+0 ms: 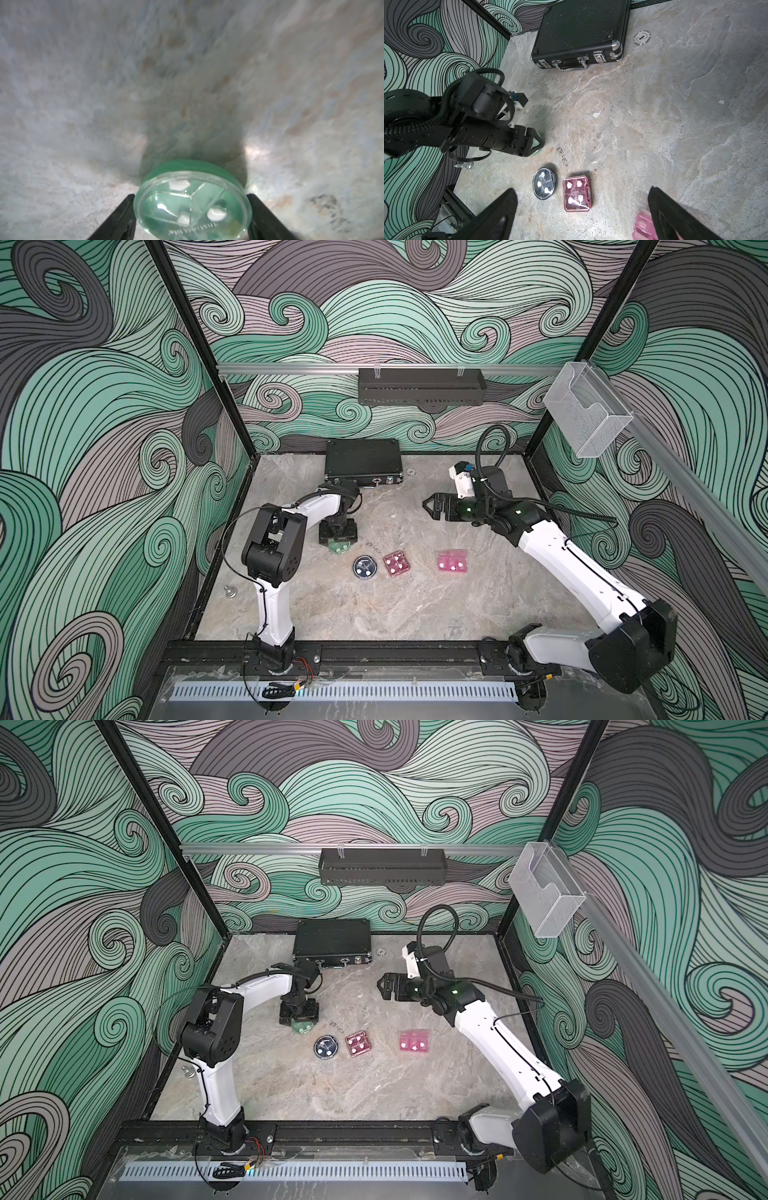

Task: Close pillboxes
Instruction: Move the pillbox to the center of the board.

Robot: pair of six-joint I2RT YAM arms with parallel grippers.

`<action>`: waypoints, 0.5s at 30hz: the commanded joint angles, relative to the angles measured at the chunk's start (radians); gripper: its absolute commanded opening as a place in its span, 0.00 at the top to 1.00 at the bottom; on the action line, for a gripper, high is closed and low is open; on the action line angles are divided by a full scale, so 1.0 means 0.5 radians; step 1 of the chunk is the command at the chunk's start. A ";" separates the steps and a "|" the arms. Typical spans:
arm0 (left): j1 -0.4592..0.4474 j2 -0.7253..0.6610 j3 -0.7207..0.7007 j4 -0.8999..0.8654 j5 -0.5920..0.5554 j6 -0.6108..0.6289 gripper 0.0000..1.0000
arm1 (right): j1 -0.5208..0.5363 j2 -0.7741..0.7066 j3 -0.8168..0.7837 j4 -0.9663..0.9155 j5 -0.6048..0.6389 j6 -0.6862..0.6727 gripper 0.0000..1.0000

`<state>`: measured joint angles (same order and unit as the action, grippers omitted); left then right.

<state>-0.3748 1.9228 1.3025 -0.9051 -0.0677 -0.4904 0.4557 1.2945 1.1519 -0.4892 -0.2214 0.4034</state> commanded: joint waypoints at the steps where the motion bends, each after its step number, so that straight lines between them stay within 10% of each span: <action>1: -0.018 -0.173 -0.145 -0.046 0.028 -0.118 0.26 | -0.009 -0.037 -0.040 0.019 -0.030 0.033 0.00; 15: -0.188 -0.385 -0.451 -0.016 0.078 -0.312 0.25 | -0.006 -0.030 -0.122 0.093 -0.088 0.101 0.00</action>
<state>-0.4671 1.7412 1.0691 -0.8970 -0.0280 -0.6155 0.4557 1.2945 1.0988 -0.4587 -0.2516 0.4427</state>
